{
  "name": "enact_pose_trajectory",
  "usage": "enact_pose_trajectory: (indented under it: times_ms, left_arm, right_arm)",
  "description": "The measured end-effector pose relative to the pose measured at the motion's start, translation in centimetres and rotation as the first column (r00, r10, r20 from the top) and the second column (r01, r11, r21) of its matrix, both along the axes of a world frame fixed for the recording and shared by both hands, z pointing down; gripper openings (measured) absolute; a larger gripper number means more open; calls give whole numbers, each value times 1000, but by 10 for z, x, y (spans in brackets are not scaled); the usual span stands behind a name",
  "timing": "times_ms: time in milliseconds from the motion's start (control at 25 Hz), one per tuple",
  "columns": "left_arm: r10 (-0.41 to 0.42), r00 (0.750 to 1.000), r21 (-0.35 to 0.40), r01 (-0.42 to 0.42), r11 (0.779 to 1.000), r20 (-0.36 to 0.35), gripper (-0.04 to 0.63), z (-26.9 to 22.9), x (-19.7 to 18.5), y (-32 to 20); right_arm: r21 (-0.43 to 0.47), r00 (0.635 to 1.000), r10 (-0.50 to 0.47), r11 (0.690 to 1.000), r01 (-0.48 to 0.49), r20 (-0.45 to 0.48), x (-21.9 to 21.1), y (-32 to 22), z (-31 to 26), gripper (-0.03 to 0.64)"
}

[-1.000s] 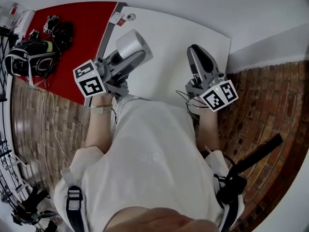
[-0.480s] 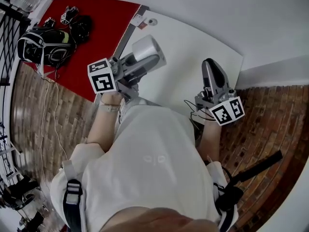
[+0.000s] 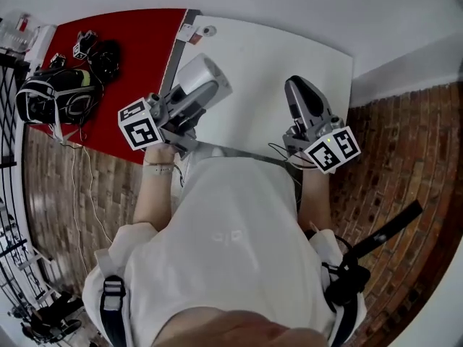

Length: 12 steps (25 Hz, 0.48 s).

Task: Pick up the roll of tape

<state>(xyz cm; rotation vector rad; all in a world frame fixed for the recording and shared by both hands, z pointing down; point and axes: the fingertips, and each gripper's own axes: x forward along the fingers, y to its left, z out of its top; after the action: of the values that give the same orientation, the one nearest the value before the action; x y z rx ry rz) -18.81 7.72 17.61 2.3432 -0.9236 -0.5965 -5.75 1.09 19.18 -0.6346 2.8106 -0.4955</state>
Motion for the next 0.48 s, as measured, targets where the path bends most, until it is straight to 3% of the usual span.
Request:
enact_pose_trajectory:
  times_ms: [480]
  left_arm:
    - [46, 999, -11, -47, 999, -1, 110, 5, 14, -7]
  right_arm:
    - [-14, 999, 50, 999, -50, -14, 16, 2, 5, 43]
